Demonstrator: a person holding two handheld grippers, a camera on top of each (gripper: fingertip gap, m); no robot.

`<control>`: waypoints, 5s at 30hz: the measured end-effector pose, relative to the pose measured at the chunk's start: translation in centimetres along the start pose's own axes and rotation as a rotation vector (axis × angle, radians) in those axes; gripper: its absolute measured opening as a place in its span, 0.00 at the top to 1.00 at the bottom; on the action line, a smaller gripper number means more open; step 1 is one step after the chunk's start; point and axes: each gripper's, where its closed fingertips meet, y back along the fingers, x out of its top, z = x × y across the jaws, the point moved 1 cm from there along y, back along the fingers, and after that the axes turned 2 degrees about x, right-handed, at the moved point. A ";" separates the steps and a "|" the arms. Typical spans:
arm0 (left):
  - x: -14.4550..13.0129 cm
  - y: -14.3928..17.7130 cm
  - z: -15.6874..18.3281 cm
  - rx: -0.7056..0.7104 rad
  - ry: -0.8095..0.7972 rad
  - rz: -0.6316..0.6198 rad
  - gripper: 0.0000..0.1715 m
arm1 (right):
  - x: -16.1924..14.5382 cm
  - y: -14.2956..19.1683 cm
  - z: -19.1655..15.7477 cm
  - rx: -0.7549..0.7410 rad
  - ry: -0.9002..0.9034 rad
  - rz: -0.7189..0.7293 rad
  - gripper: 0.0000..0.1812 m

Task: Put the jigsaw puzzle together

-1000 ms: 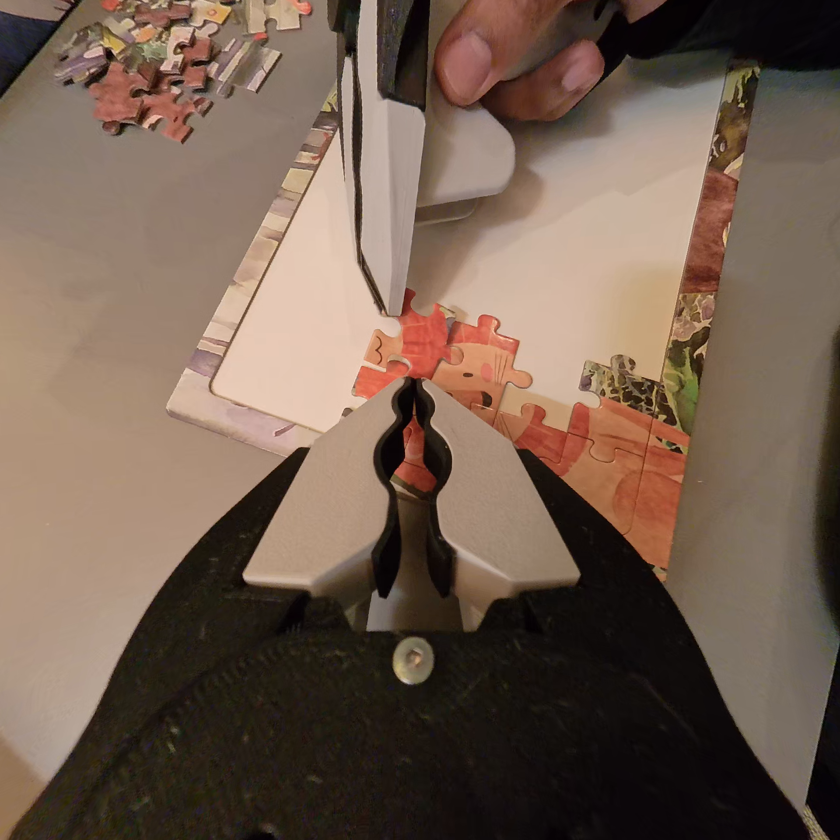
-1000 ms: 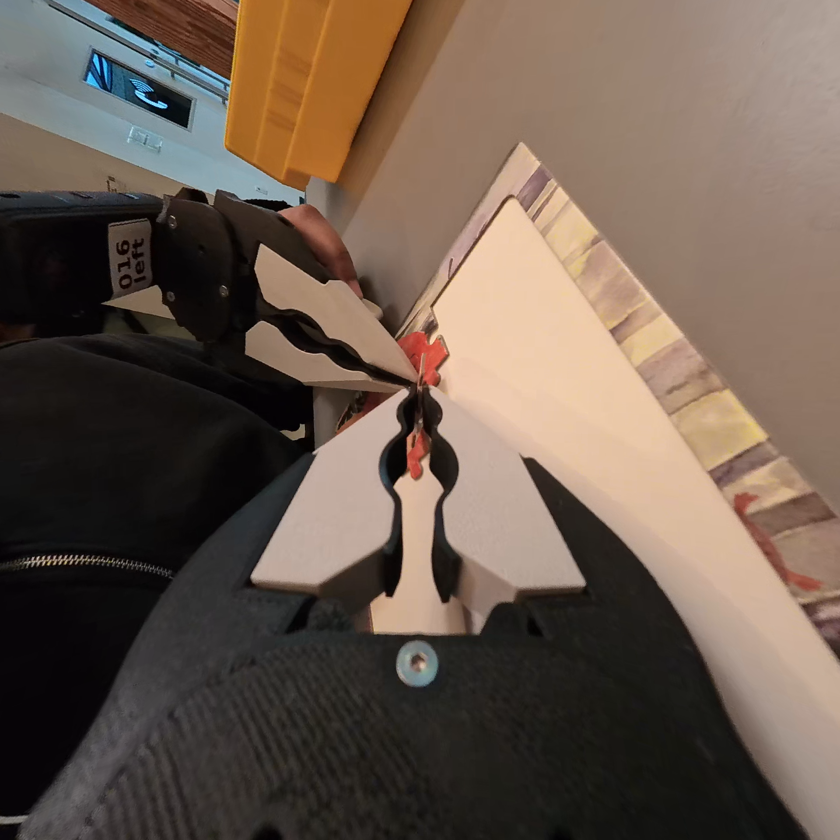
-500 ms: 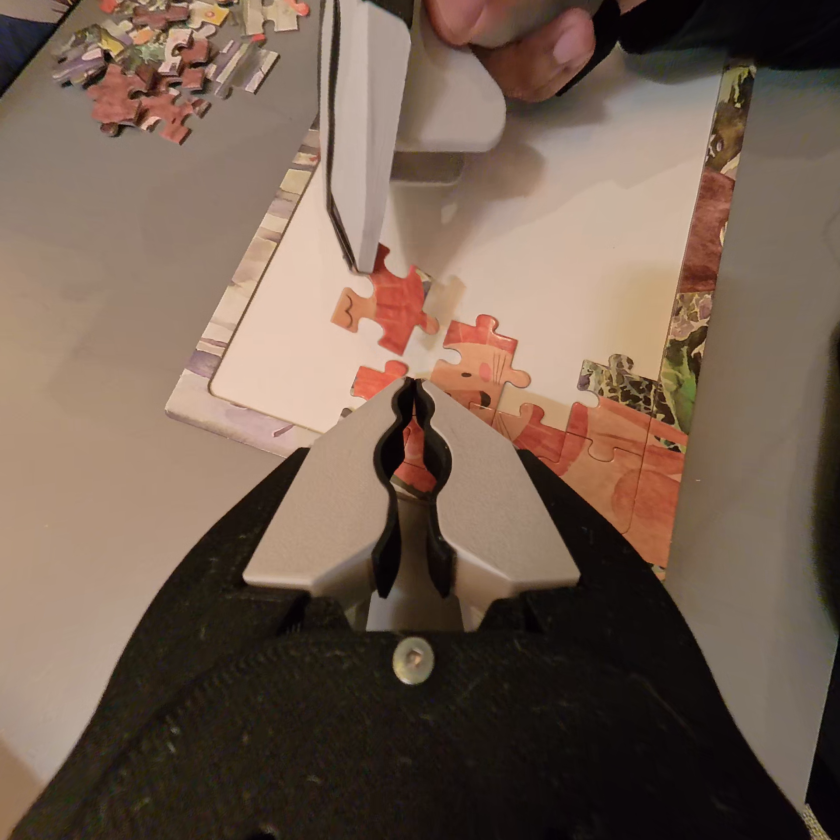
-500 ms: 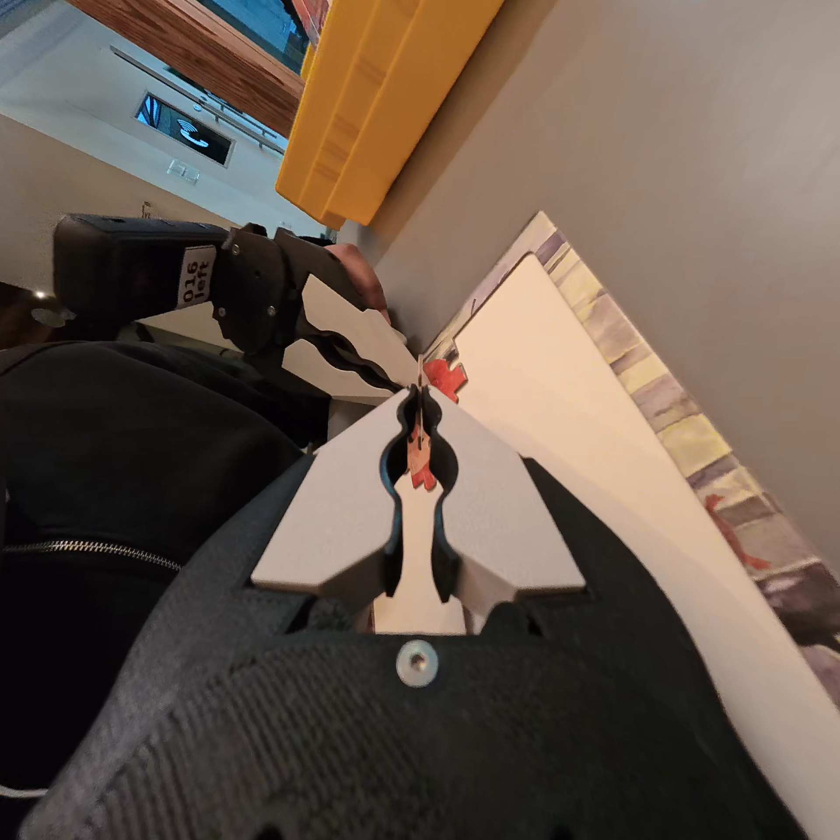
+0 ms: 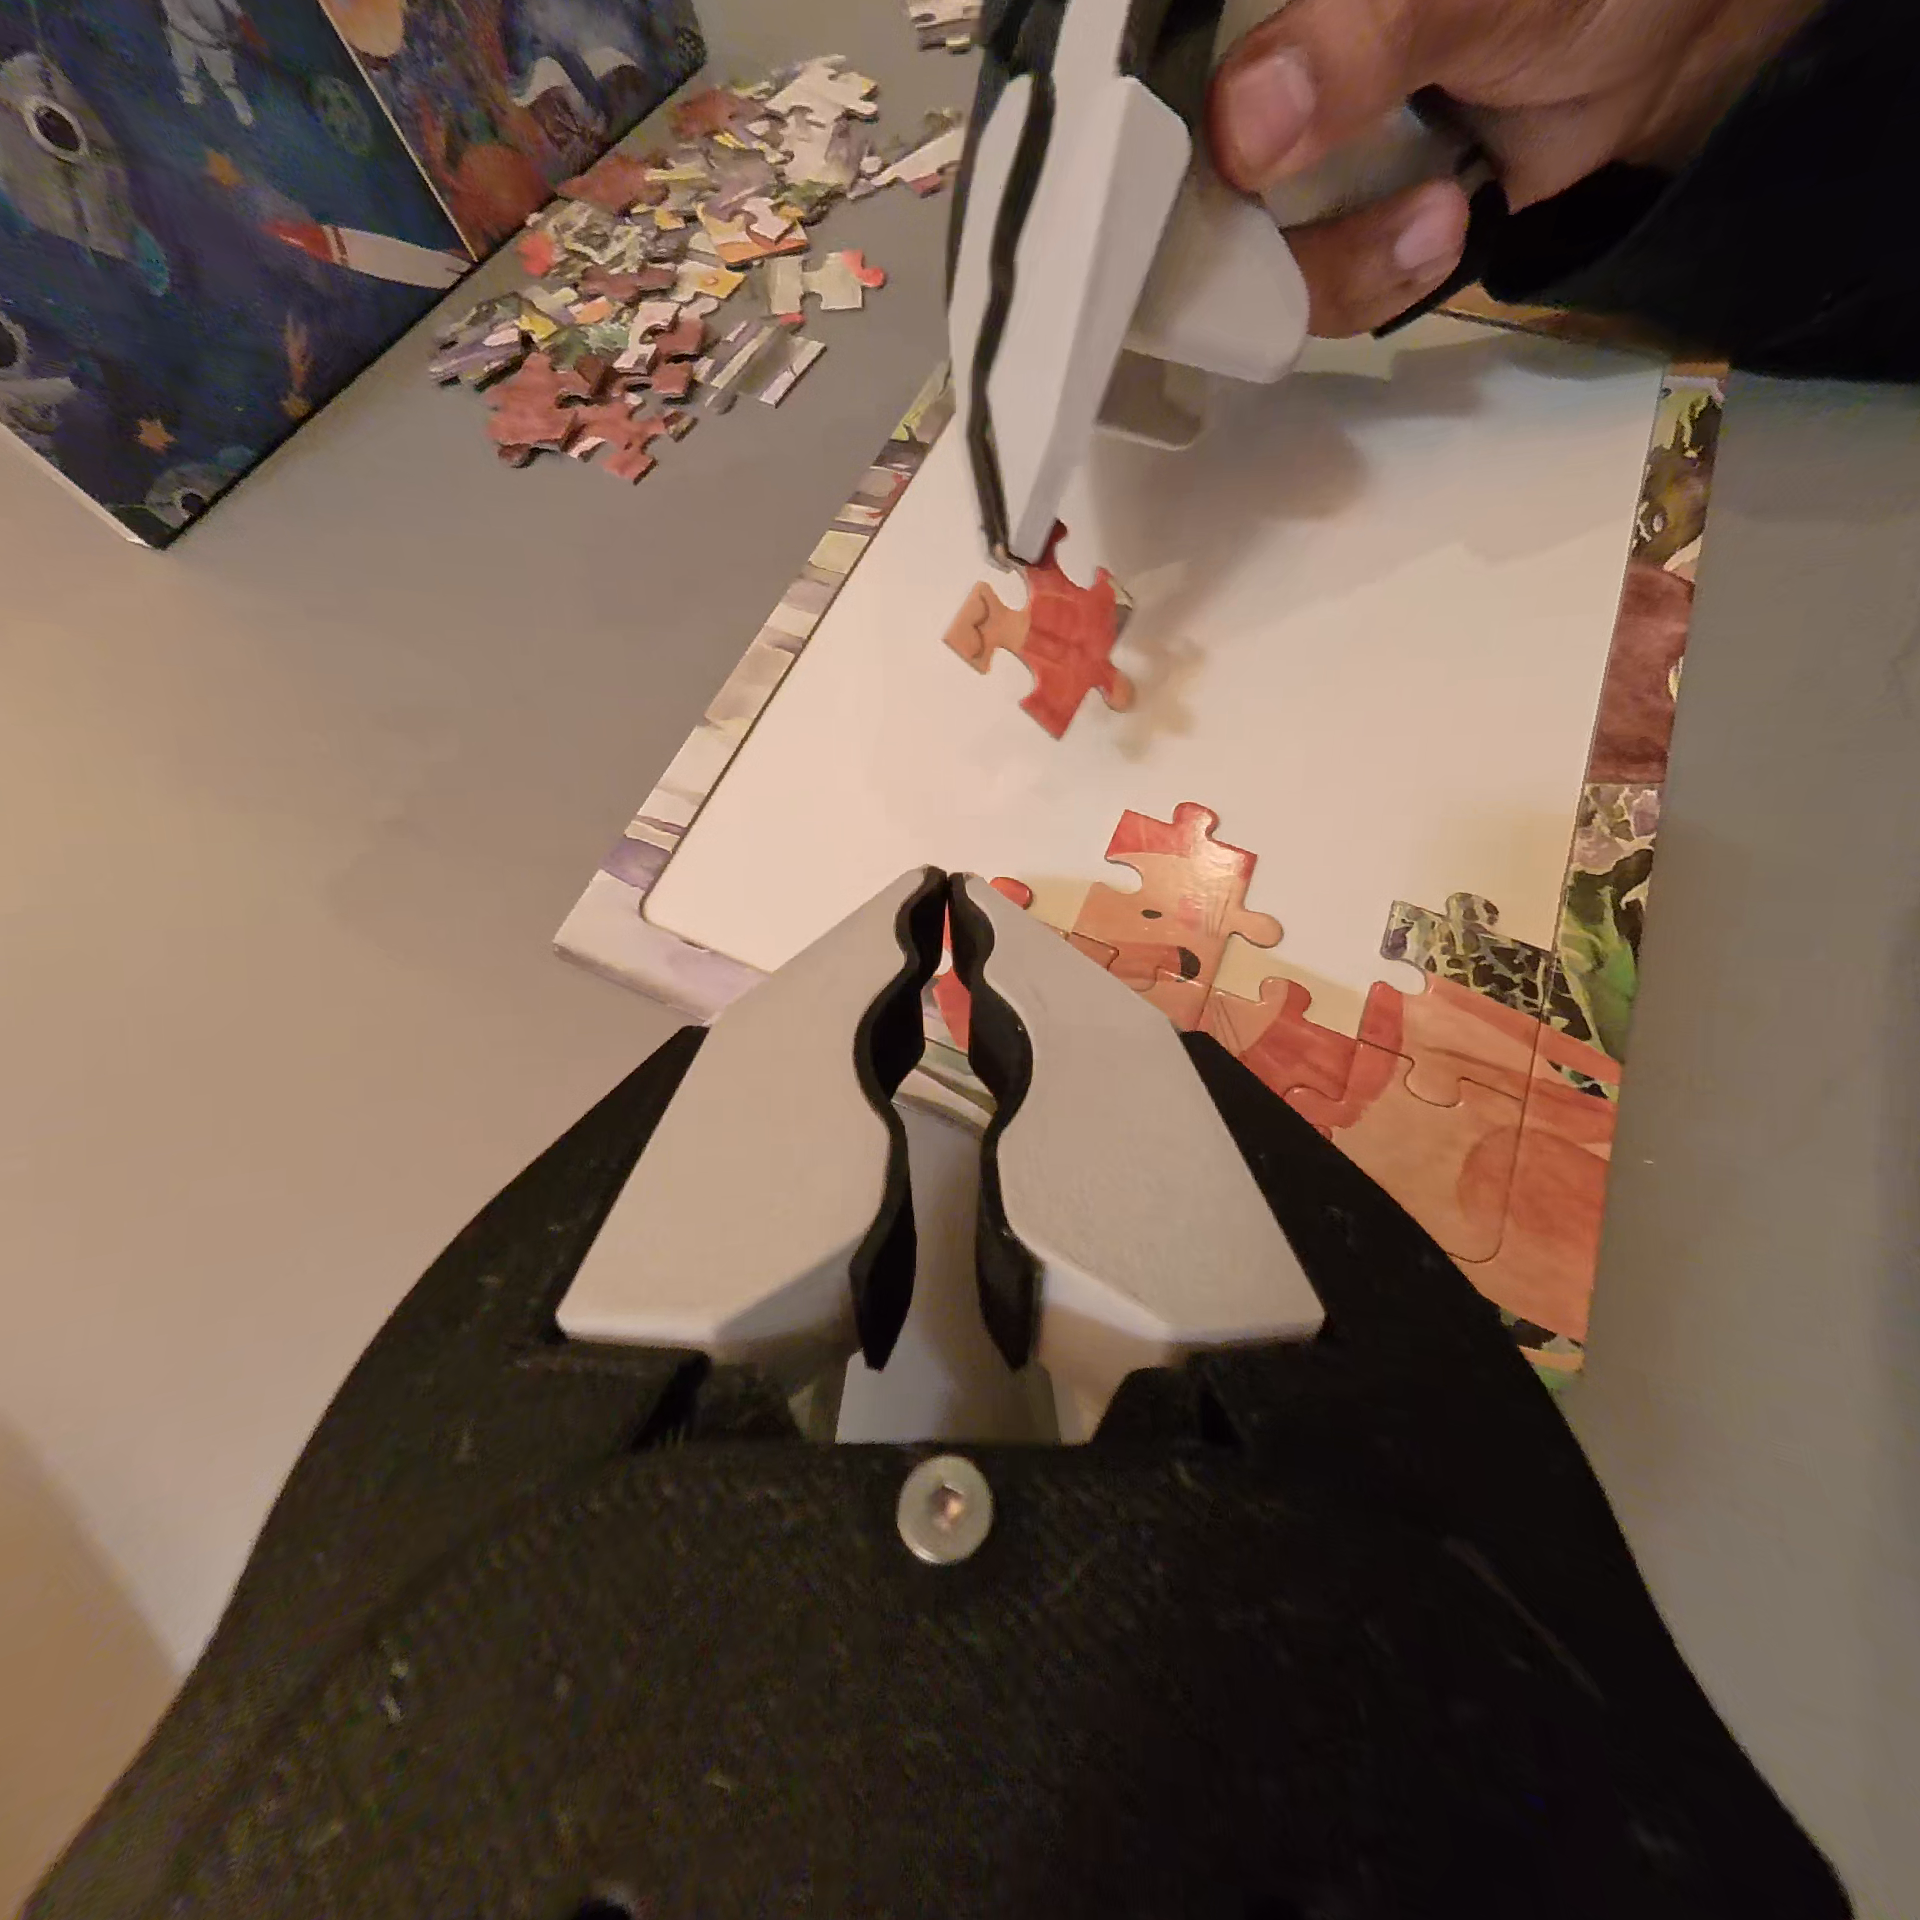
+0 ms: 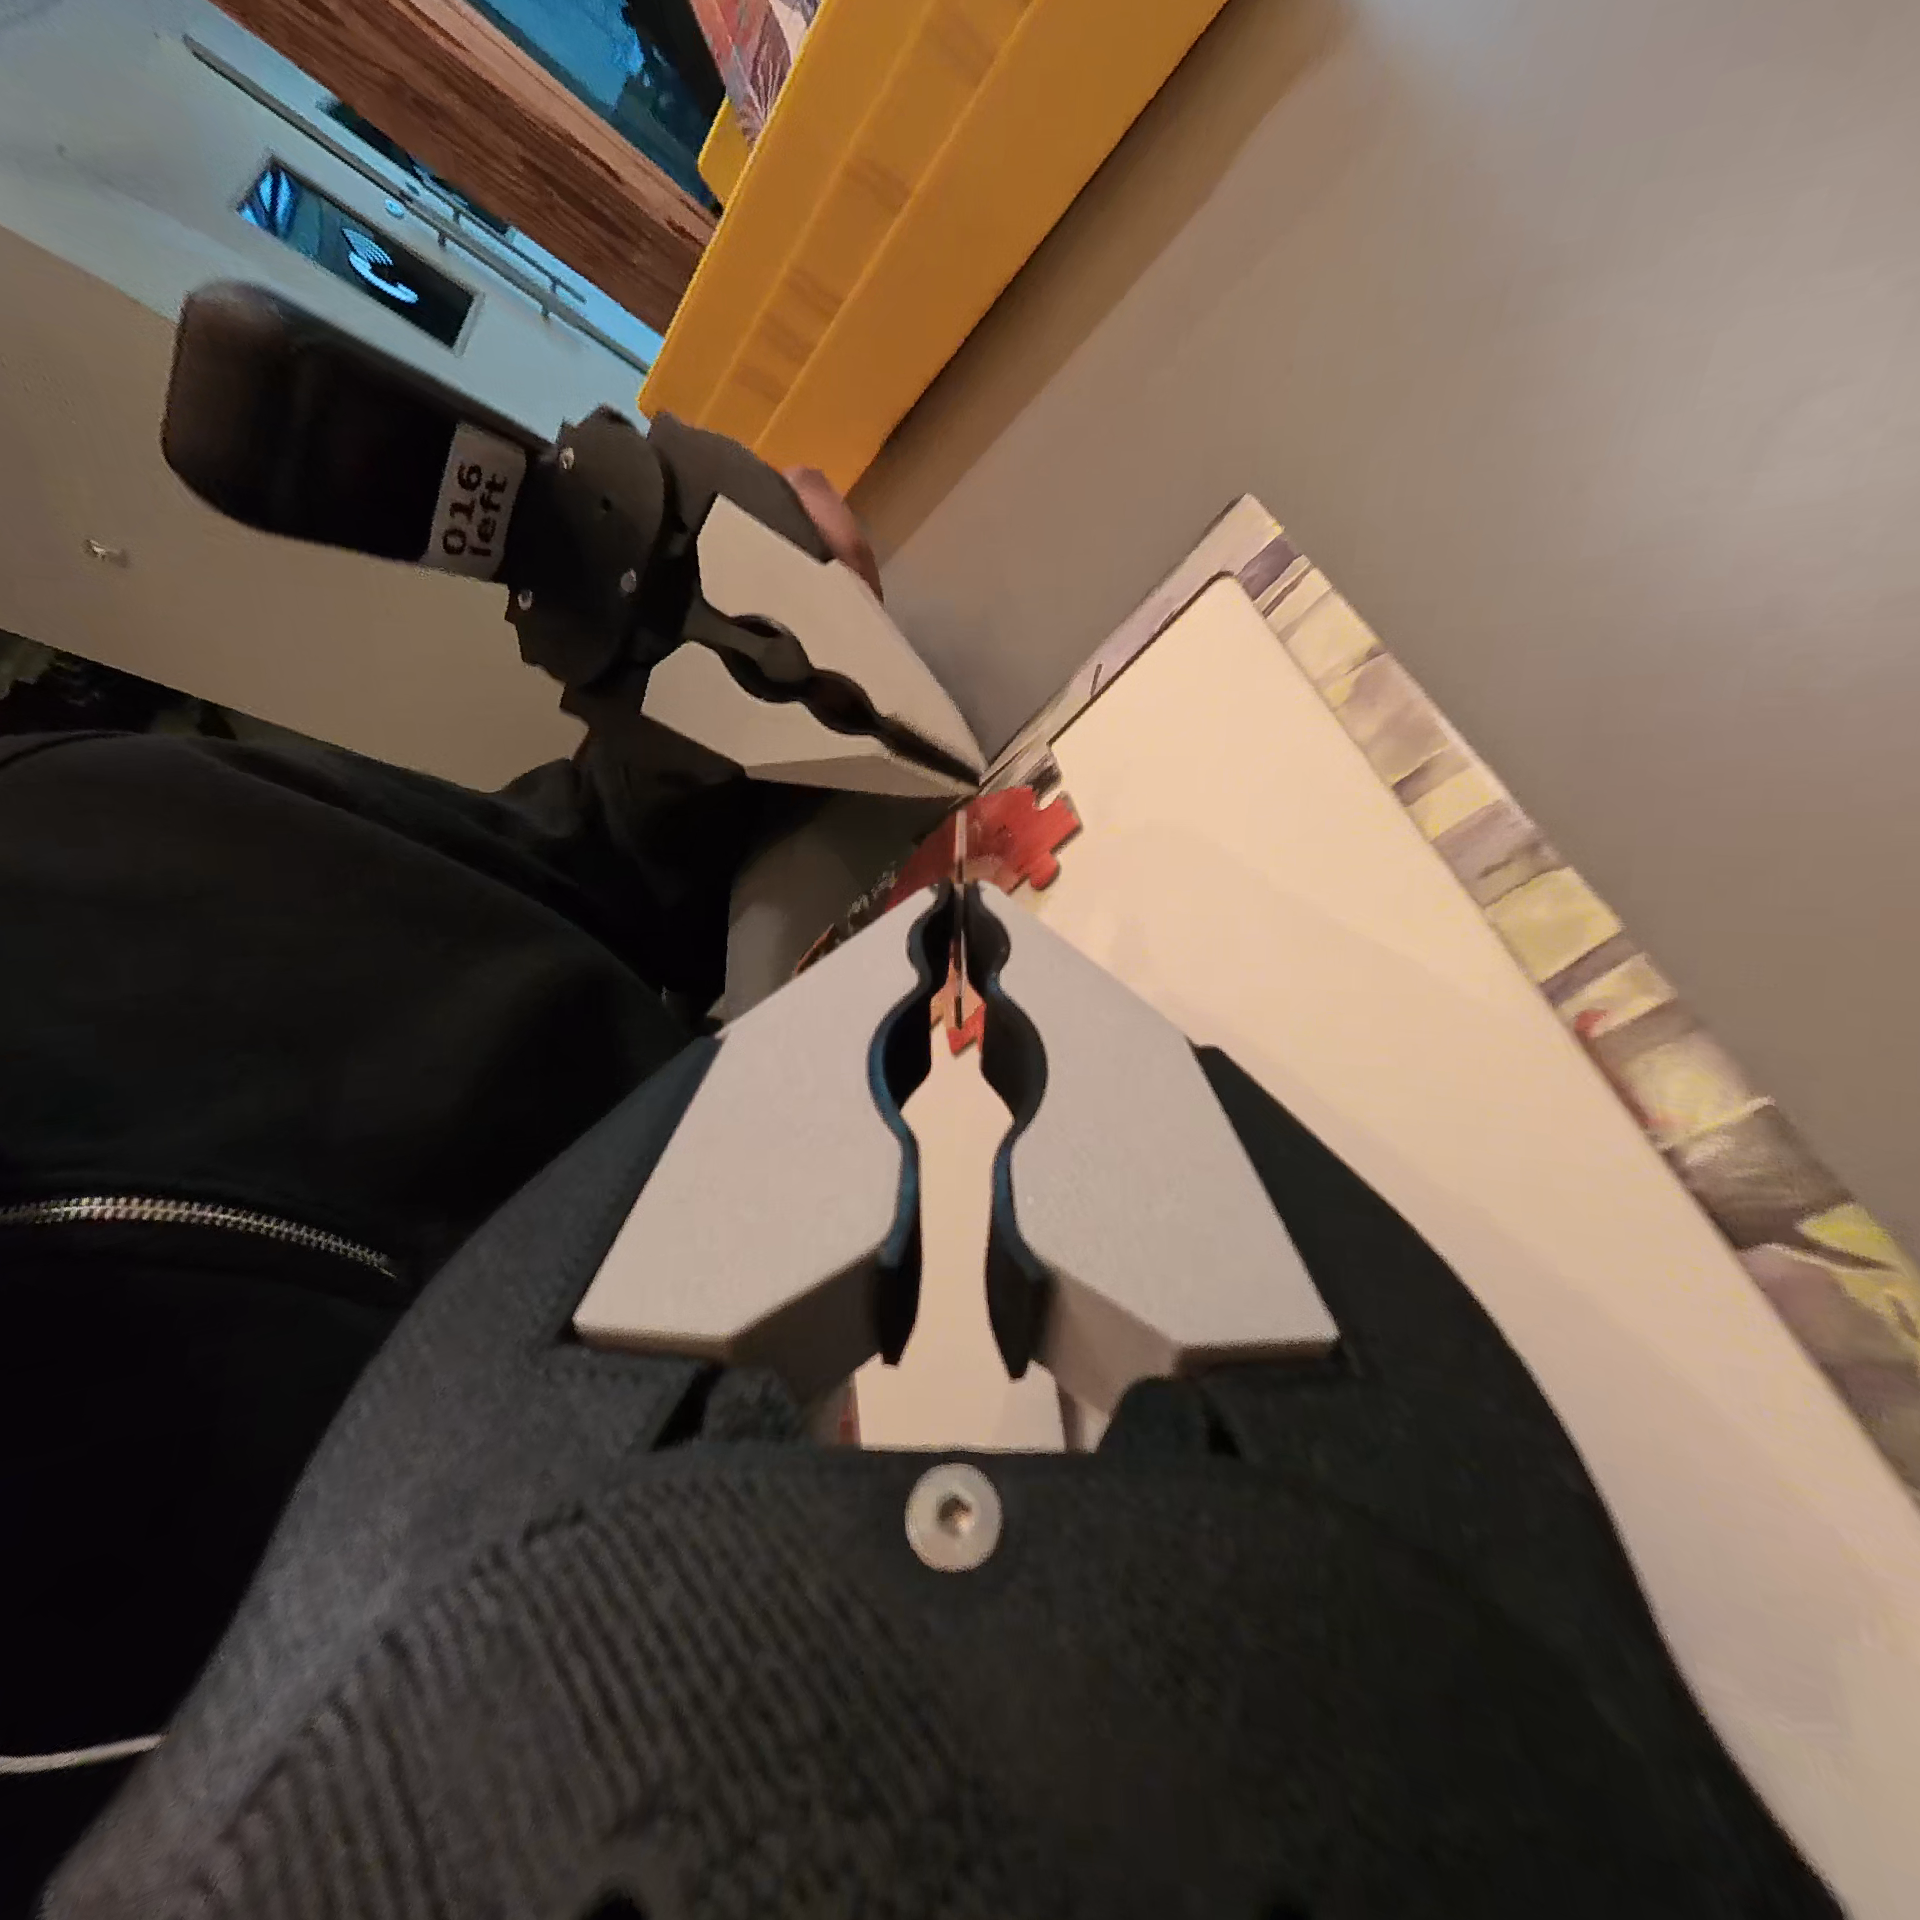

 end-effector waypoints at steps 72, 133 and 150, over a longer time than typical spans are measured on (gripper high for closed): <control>-0.7 -0.7 0.4 0.035 -0.071 -0.065 1.00 | -5.8 -3.7 -1.9 -0.127 0.203 -0.298 0.89; -0.9 -0.8 0.5 0.039 -0.087 -0.080 1.00 | -7.6 -5.3 -2.3 -0.242 0.655 -0.430 1.00; -1.0 -1.0 0.5 0.043 -0.094 -0.092 1.00 | -7.2 -5.2 -1.3 -0.333 0.692 -0.429 1.00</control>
